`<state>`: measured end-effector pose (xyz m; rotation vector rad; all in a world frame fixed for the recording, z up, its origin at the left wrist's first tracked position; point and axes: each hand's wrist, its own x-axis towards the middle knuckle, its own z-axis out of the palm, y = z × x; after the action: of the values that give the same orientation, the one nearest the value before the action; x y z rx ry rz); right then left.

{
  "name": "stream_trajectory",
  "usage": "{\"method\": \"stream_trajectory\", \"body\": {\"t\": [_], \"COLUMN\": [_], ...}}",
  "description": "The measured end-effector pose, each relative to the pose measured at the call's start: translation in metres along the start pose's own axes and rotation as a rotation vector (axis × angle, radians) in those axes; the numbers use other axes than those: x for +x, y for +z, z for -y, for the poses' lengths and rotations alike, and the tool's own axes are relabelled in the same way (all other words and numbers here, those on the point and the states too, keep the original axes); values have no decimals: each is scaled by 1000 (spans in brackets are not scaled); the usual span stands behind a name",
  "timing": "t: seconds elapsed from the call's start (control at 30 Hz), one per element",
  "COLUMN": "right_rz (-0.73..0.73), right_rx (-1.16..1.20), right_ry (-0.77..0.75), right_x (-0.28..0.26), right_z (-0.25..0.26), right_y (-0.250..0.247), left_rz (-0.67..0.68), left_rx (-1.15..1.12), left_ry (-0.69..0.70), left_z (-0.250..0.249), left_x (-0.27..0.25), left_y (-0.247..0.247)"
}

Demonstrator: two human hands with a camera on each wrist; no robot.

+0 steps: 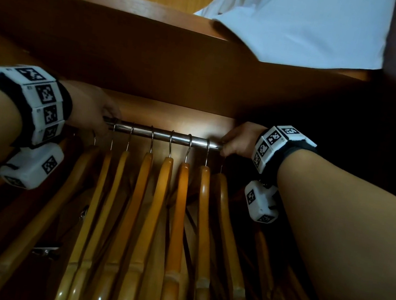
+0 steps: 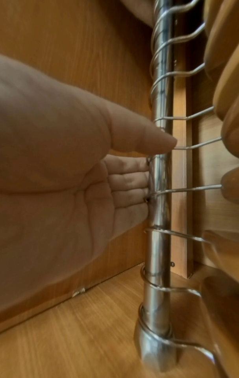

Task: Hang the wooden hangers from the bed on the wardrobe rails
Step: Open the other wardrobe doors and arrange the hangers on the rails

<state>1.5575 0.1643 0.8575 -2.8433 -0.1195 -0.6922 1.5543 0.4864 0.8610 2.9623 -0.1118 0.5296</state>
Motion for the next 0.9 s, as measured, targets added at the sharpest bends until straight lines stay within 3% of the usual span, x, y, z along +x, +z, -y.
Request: {"method": "stream_trajectory", "body": {"t": [0.13,0.27,0.5,0.9], "right_rz": [-67,-13,-62,-51], "right_rx": [237,233,245,-97], "right_ry": [30,13,32,-93], "right_x": [5,7,7,-11], "right_z": [-2,-4,-3,3], "right_y": [-1,2,3,1], "left_rz": [-14,-19,-30,-29], "left_rx": [27,58,109,110], "left_ry": [5,12,41,50], "left_z": [2,1,2,4], "left_x": [0,0,1,2], "left_y": [1,0,1,1]}}
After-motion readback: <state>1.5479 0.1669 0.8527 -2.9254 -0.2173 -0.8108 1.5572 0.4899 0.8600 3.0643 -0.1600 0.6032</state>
